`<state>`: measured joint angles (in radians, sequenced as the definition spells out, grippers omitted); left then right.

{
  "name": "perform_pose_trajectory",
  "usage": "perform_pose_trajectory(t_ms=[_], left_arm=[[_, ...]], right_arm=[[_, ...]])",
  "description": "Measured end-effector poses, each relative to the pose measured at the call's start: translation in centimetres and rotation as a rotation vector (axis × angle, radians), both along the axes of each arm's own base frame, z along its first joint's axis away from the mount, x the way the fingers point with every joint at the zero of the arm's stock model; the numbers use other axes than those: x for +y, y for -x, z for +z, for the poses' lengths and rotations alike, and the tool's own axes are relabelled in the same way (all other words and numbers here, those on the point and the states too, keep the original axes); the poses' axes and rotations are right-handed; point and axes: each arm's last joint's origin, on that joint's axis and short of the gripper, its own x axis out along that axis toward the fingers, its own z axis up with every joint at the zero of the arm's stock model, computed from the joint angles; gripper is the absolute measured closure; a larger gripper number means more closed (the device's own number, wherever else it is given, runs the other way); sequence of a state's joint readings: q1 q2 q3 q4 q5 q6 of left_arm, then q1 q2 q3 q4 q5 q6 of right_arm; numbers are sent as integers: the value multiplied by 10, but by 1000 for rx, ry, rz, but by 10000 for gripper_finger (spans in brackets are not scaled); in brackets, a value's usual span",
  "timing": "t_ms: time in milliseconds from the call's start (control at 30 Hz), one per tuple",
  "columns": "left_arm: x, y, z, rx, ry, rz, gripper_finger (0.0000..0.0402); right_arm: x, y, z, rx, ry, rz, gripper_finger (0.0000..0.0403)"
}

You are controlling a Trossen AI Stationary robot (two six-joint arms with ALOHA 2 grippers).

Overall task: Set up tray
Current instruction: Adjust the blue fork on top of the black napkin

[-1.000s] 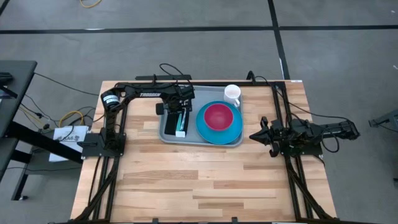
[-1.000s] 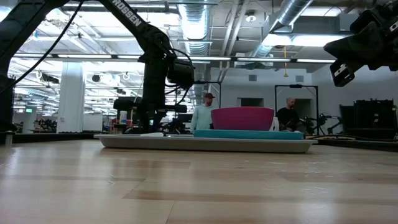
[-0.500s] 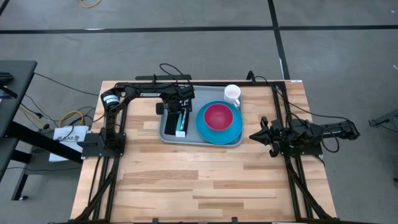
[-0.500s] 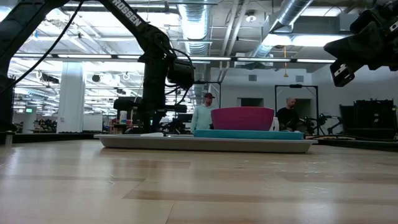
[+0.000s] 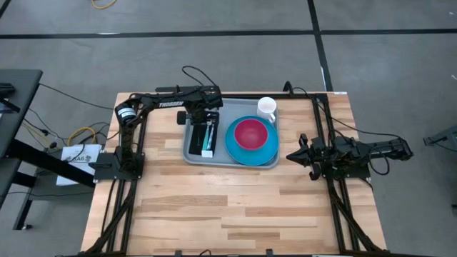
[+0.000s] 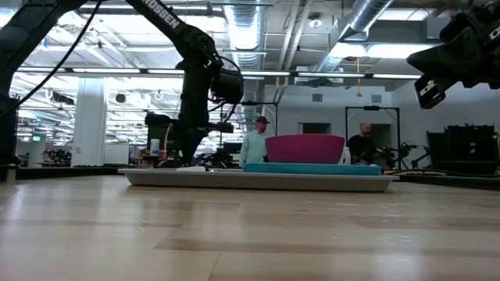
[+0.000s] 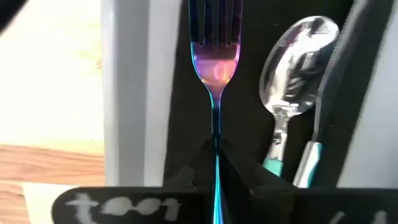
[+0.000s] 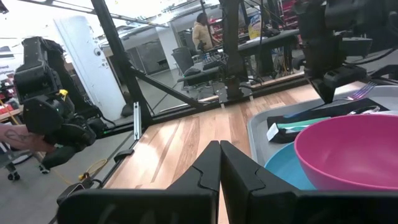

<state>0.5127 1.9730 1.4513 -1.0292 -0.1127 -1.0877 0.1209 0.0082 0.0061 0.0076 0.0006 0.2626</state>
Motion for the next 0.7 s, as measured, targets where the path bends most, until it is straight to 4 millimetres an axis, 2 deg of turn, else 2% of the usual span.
perform_pose_trajectory(t_ms=[267, 467, 700], left_arm=[[-2, -2, 1, 7, 0, -96, 401], [-3, -2, 1, 6, 2, -93, 401], [-11, -1, -13, 18, 43, -109, 401]], right_arm=[[0, 0, 0, 0, 0, 0, 403], [0, 0, 0, 0, 0, 0, 403], [0, 0, 0, -1, 0, 0, 403]])
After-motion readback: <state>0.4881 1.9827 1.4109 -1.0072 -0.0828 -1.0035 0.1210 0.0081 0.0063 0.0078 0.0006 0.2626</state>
